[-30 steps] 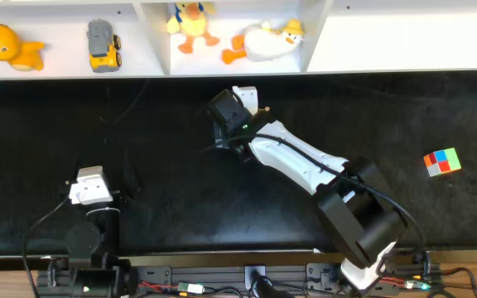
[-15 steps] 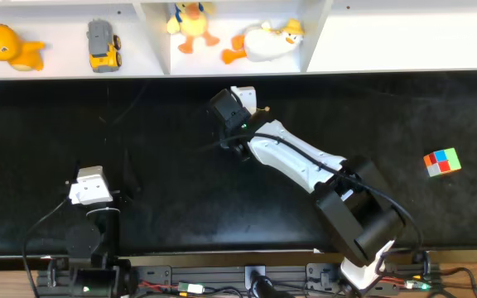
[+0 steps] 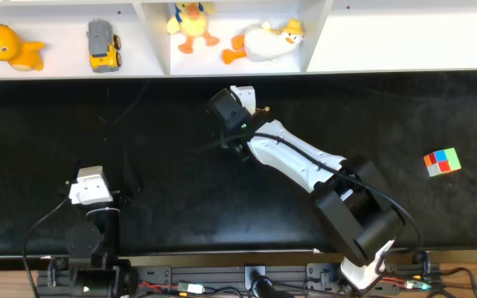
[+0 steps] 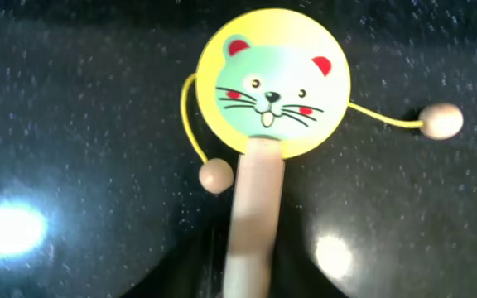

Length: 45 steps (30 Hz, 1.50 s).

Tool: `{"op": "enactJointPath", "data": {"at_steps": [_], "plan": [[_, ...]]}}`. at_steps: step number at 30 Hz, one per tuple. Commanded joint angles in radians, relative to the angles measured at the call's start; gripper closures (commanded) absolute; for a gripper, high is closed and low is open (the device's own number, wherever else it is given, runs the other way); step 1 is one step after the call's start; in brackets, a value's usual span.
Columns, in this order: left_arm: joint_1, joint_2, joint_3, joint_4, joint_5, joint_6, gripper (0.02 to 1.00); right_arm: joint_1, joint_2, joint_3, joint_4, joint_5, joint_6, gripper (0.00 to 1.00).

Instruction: Store Toys

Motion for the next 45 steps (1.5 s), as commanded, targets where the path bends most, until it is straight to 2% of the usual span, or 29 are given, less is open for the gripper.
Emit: {"op": "enactJointPath", "data": {"at_steps": [1, 3, 8, 14, 17, 20, 28, 45], "plan": [[0.005, -0.013, -0.003, -0.001, -0.011, 0.022, 0.02, 0.001, 0.016, 0.021, 0.006, -0.003, 0.005, 0.827], [0.005, -0.013, -0.003, -0.001, -0.011, 0.022, 0.02, 0.001, 0.016, 0.021, 0.006, -0.003, 0.005, 0.875], [0.005, -0.013, -0.003, -0.001, -0.011, 0.022, 0.02, 0.003, 0.016, 0.021, 0.005, -0.003, 0.005, 0.91], [0.005, -0.013, -0.003, -0.001, -0.011, 0.022, 0.02, 0.021, 0.007, 0.021, -0.006, -0.003, 0.005, 0.884], [0.005, -0.013, -0.003, -0.001, -0.011, 0.022, 0.02, 0.023, -0.012, 0.021, -0.034, -0.002, 0.005, 0.956], [0.005, -0.013, -0.003, -0.001, -0.011, 0.022, 0.02, 0.021, -0.046, 0.021, -0.076, 0.021, 0.005, 0.963], [0.005, -0.013, -0.003, -0.001, -0.011, 0.022, 0.02, 0.006, -0.18, -0.002, -0.262, 0.099, 0.005, 0.932], [0.005, -0.013, -0.003, -0.001, -0.011, 0.022, 0.02, -0.147, -0.706, -0.356, -0.278, 0.102, 0.005, 0.904]]}}
